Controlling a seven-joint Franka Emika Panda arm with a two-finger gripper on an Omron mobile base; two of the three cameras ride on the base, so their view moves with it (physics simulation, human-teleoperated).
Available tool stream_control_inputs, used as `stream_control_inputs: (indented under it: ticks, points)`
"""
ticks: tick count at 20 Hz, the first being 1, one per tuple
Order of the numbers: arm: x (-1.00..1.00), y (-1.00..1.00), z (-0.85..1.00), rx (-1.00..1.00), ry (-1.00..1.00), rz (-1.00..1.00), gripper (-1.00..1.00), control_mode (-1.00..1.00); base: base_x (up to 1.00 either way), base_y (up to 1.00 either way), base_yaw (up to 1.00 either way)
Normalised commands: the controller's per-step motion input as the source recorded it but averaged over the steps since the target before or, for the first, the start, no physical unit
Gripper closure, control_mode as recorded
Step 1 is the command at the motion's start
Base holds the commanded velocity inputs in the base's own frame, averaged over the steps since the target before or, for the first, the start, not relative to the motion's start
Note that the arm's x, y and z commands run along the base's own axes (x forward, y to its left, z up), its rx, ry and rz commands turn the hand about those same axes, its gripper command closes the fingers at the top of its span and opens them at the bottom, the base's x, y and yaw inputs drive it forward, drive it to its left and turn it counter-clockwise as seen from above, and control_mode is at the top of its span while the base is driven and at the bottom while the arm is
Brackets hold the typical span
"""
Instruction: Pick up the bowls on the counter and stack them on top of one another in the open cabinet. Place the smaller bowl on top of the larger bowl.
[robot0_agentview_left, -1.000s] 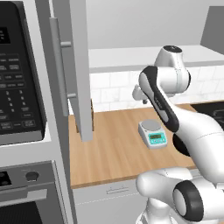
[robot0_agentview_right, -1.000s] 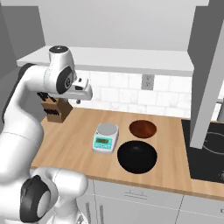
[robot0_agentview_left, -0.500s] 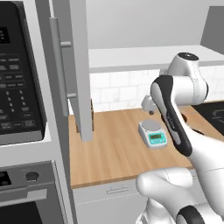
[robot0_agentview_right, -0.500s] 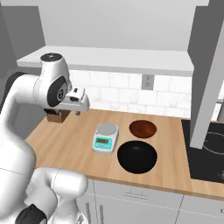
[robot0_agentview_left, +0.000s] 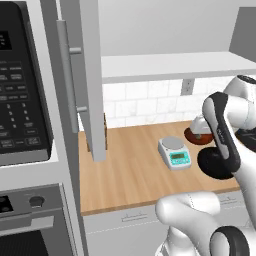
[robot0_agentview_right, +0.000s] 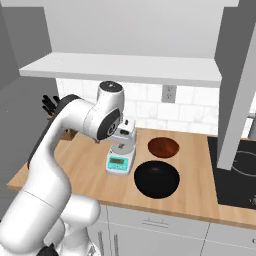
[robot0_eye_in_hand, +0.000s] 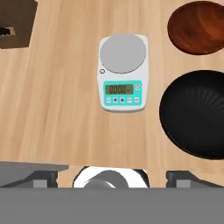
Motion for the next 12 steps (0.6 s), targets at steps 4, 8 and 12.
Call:
stream_control_inputs:
  ticks: [4,8,12]
  points:
    - [0.35,-0.98,-0.38,0.07,0.14,0.0,-1.0,-1.0,0.0,0.0,0.0]
    - [0.36,-0.94,-0.29,0.08,0.11,0.0,-1.0,-1.0,0.0,0.0,0.0]
    - [0.46,-0.8,-0.21,0.08,0.06,0.0,-1.0,-1.0,0.0,0.0,0.0]
